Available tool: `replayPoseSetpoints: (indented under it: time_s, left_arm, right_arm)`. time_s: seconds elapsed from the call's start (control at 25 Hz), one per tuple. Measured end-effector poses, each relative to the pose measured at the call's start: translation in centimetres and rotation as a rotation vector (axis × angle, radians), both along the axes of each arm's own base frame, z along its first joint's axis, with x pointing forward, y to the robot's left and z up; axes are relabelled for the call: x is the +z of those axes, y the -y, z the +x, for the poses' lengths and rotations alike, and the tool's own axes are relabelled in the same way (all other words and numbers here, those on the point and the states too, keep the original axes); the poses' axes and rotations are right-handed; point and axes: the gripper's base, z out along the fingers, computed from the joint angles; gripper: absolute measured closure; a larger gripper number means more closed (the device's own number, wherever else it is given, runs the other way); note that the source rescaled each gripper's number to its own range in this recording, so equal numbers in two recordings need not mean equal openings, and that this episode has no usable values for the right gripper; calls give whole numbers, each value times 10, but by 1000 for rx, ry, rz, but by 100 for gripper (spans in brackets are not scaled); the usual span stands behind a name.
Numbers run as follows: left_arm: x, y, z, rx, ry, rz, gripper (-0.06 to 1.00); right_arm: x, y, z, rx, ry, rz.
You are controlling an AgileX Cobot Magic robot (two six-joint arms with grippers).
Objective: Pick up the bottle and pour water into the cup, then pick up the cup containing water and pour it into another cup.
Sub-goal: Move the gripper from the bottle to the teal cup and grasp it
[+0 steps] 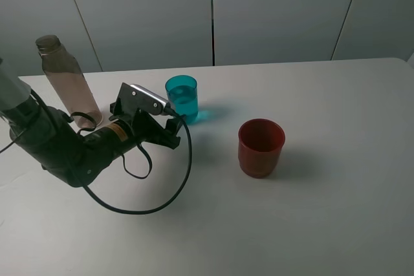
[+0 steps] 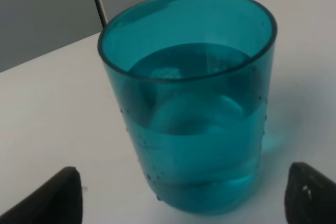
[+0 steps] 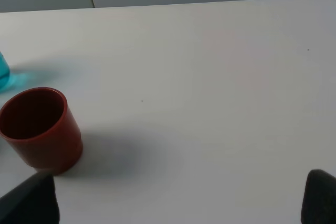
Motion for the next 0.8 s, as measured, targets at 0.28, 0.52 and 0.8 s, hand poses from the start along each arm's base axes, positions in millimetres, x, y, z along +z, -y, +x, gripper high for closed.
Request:
replayPoseSetpoints:
  time_s: [0.28, 0.52, 0.8]
  left_arm:
    - [1, 4, 7, 0, 24, -14, 0]
    - [-4, 9, 17, -5, 34, 0, 0]
    - [-10, 13, 26, -29, 51, 8, 0]
  right_arm:
    - [0, 0, 0, 0, 0, 0]
    - [0, 0, 0, 0, 0, 0]
    - [0, 0, 0, 0, 0, 0]
